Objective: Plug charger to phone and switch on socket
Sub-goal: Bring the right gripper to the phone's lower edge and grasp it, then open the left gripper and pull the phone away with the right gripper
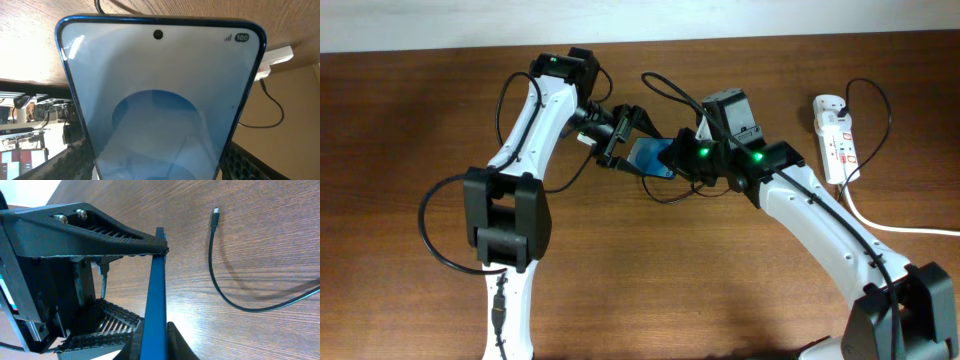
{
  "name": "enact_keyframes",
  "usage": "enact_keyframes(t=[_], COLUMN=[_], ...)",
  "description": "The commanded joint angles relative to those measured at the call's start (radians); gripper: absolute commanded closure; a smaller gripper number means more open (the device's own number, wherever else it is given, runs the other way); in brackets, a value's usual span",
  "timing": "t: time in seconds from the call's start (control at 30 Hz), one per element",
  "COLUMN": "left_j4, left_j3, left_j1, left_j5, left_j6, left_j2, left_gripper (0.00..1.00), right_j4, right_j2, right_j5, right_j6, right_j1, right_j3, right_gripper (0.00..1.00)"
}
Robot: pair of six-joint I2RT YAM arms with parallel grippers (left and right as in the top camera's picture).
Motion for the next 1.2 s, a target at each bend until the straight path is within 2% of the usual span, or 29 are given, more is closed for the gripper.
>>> enact_keyframes(t=[0.0, 0.07, 0.23, 0.27, 0.37, 0.43, 0.53, 0.57, 0.67, 0.73, 0.93, 1.17], left_j4=[-0.005, -0.005, -0.005, -0.005, -0.005, -0.005, -0.004, -0.004, -0.005, -0.005, 0.002, 0.110], left_j3=[0.026, 0.026, 0.026, 0.026, 0.026, 0.026, 0.026, 0.026, 0.026, 0.026, 0.026, 0.026], left_j1=[0.000, 0.000, 0.000, 0.000, 0.000, 0.000, 0.000, 0.000, 0.000, 0.000, 0.000, 0.000], left_j5=[0.045, 0.045, 0.045, 0.045, 0.045, 0.045, 0.034, 0.008, -0.026, -0.053, -0.077, -0.067], left_j6=[0.014, 0.014, 0.017, 0.017, 0.018, 0.022, 0.025, 0.035, 0.040, 0.040, 0.040, 0.198], left_j2=[-0.006, -0.006, -0.006, -0.006, -0.006, -0.006, -0.006, -0.006, -0.006, -0.006, -0.006, -0.006], left_gripper=[1.00, 1.00, 1.00, 0.96, 0.78, 0.69, 0.47, 0.36, 0.20, 0.02, 0.01, 0.01], right_j4=[0.007, 0.008, 0.008, 0.010, 0.014, 0.014, 0.014, 0.014, 0.014, 0.014, 0.021, -0.007], right_j2=[0.006, 0.006, 0.006, 0.006, 0.006, 0.005, 0.005, 0.005, 0.005, 0.005, 0.005, 0.005], right_j5=[-0.003, -0.003, -0.007, -0.007, -0.007, -0.009, -0.022, -0.026, -0.026, -0.026, -0.026, -0.053], right_j6=[-0.005, -0.005, -0.005, -0.005, -0.005, -0.005, -0.005, -0.005, -0.005, -0.005, -0.005, -0.013], right_j1=[0.010, 0.010, 0.010, 0.010, 0.010, 0.010, 0.009, 0.008, 0.007, 0.007, 0.003, -0.059], right_j3=[0.015, 0.015, 0.015, 0.015, 0.015, 0.015, 0.015, 0.015, 0.015, 0.015, 0.015, 0.015], right_gripper=[0.93, 0.96, 0.96, 0.96, 0.96, 0.96, 0.96, 0.96, 0.96, 0.96, 0.96, 0.96])
